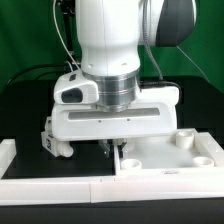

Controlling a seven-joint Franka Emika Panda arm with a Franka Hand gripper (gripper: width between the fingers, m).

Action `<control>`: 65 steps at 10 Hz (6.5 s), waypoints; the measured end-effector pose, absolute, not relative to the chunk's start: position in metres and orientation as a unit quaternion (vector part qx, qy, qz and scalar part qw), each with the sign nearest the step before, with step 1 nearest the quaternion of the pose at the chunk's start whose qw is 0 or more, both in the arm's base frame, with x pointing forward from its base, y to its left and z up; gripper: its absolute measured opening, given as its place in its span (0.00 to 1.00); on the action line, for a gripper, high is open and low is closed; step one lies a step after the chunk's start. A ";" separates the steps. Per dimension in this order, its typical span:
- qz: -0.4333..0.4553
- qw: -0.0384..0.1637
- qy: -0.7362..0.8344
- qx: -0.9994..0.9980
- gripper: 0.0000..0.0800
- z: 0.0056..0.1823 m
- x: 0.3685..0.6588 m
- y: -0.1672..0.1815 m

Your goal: Assemble one leg

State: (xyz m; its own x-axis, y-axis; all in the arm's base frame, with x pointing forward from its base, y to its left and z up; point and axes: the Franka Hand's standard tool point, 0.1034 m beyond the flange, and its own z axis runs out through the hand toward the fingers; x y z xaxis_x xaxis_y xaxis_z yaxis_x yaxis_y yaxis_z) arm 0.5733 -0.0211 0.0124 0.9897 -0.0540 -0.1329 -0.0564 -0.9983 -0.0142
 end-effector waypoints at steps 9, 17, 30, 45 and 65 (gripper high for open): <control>0.108 0.025 0.027 -0.994 0.81 0.048 0.537 -0.008; 0.167 0.018 0.034 -0.985 0.81 0.054 0.477 0.038; 0.437 0.006 0.002 -0.899 0.81 0.025 0.455 0.032; 0.438 0.002 -0.007 -0.899 0.36 0.078 0.478 0.048; -0.241 0.018 -0.020 -0.970 0.36 0.112 0.626 0.101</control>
Offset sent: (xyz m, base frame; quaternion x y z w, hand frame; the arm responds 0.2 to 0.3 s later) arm 0.0000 0.0000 0.0000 0.0000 0.0000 0.0000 1.0000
